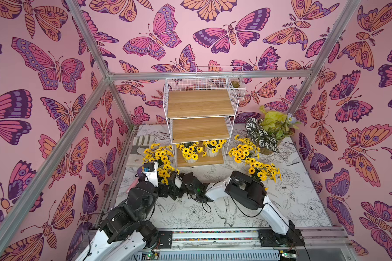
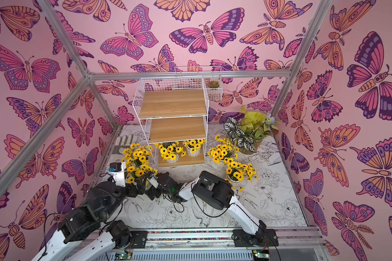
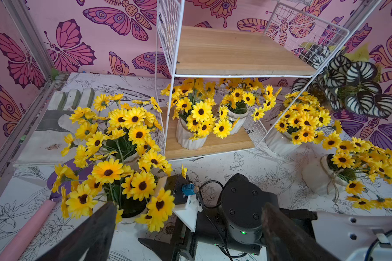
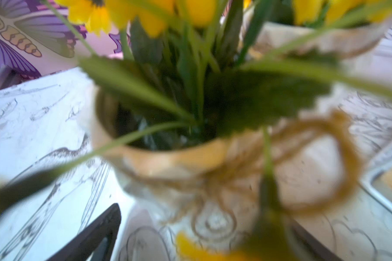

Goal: Take the sunflower pots off the shelves
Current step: Place the sunflower pot at the center of the board.

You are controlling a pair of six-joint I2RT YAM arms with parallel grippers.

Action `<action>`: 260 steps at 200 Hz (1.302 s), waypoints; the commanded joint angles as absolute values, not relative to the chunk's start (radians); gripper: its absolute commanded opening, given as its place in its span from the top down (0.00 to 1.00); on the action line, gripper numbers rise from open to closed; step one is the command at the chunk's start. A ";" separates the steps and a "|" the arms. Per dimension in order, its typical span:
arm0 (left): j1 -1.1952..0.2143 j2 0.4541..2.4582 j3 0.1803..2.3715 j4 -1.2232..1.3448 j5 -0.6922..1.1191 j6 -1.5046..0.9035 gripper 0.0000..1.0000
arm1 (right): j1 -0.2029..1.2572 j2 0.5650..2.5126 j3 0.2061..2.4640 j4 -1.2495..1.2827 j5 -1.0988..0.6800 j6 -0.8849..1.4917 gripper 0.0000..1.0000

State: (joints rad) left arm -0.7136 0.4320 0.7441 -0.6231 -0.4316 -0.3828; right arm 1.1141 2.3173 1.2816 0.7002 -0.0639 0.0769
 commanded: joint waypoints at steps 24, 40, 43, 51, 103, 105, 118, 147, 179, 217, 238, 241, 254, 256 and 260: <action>-0.709 0.485 0.756 -0.565 -0.454 -0.350 0.00 | 1.121 2.104 1.118 0.478 0.013 0.096 0.01; -0.709 0.534 0.752 -0.533 -0.450 -0.346 0.00 | 1.121 2.003 1.061 0.424 0.050 0.088 0.01; -0.709 0.542 0.749 -0.524 -0.449 -0.344 0.00 | 1.121 1.986 1.054 0.409 0.058 0.088 0.01; -0.709 0.561 0.742 -0.494 -0.447 -0.342 0.00 | 1.121 1.939 1.044 0.351 0.077 0.090 0.01; -0.709 0.665 0.689 -0.298 -0.440 -0.346 0.00 | 1.127 1.623 0.968 0.033 0.264 0.139 0.01; -0.709 0.669 0.688 -0.295 -0.441 -0.350 0.00 | 1.127 1.613 0.970 0.015 0.275 0.142 0.01; -0.709 0.685 0.676 -0.262 -0.452 -0.364 0.00 | 1.126 1.561 0.982 -0.083 0.333 0.155 0.01; -0.709 0.691 0.627 -0.160 -0.454 -0.371 0.00 | 1.127 1.479 1.002 -0.263 0.459 0.191 0.01; -0.709 0.774 0.582 -0.063 -0.435 -0.371 0.00 | 1.125 1.361 0.974 -0.378 0.523 0.223 0.01; -0.709 0.952 0.489 0.169 -0.442 -0.351 0.00 | 1.111 1.209 0.949 -0.434 0.519 0.248 0.01; -0.719 1.082 0.409 0.395 -0.494 -0.335 0.00 | 1.090 1.165 0.959 -0.454 0.501 0.254 0.01; -0.719 1.103 0.397 0.433 -0.496 -0.329 0.00 | 1.086 1.163 0.961 -0.454 0.495 0.255 0.01; -0.721 1.200 0.354 0.611 -0.496 -0.306 0.00 | 1.063 1.162 0.969 -0.454 0.469 0.263 0.01; -0.722 1.217 0.350 0.636 -0.495 -0.302 0.00 | 1.060 1.163 0.970 -0.454 0.466 0.264 0.01; -0.722 1.248 0.343 0.680 -0.492 -0.295 0.00 | 1.051 1.165 0.972 -0.454 0.462 0.267 0.01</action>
State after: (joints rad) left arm -0.7147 1.1072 0.4118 0.2916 -0.4618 -0.3477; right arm 1.0912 1.1648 0.9524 -0.4023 0.4873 0.2333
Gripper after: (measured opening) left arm 0.999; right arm 0.989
